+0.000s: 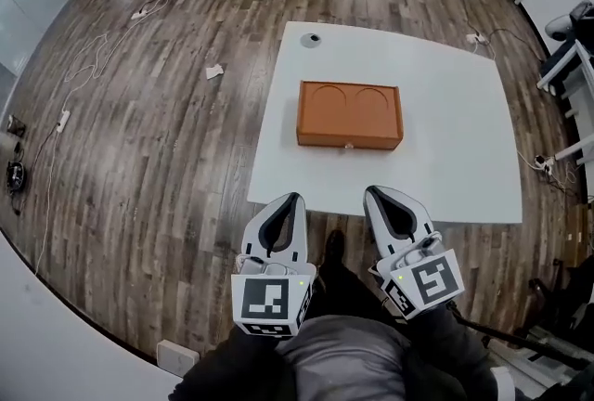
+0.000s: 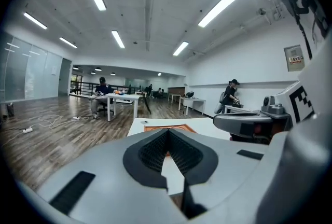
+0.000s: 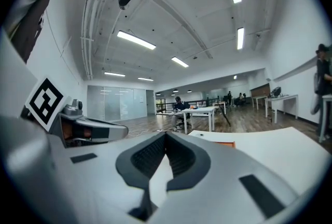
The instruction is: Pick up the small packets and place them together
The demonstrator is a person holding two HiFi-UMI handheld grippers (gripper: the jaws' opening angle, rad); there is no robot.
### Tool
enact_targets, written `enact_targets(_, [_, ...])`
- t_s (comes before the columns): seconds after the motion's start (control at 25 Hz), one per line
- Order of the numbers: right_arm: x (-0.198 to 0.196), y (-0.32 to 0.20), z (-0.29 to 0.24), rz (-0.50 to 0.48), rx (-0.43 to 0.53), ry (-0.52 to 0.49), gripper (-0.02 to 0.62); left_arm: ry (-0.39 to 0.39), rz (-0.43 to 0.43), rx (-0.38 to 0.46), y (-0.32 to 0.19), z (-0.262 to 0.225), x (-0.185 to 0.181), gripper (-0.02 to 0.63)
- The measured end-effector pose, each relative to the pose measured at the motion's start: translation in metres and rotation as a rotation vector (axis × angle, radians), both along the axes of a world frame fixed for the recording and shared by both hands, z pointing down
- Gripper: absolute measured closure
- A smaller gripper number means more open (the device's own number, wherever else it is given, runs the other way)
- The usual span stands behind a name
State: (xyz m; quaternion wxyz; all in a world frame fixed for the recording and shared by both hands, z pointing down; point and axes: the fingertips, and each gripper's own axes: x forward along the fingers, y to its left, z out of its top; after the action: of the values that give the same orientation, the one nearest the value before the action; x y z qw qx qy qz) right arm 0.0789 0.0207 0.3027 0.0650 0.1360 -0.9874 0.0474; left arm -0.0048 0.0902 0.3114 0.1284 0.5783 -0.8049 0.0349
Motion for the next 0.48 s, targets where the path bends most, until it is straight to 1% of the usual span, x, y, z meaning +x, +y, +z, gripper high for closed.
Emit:
enact_targets(0.16, [-0.008, -0.022, -0.006, 0.038, -0.004, -0.019, 0.593, -0.014, 0.044, -0.012, -0.021, -0.006, -0.005, 0.604])
enact_targets(0.32, [-0.020, -0.036, -0.020, 0.033, 0.027, -0.057, 0.592, -0.030, 0.061, 0.001, -0.038, -0.012, -0.012, 0.604])
enact_targets(0.4, [-0.027, -0.047, -0.015, 0.040, 0.025, -0.061, 0.592, -0.035, 0.067, 0.000, -0.049, -0.009, -0.018, 0.604])
enact_targets(0.48, [-0.035, -0.057, -0.007, 0.045, 0.011, -0.050, 0.592, -0.025, 0.071, -0.005, -0.058, -0.004, -0.024, 0.604])
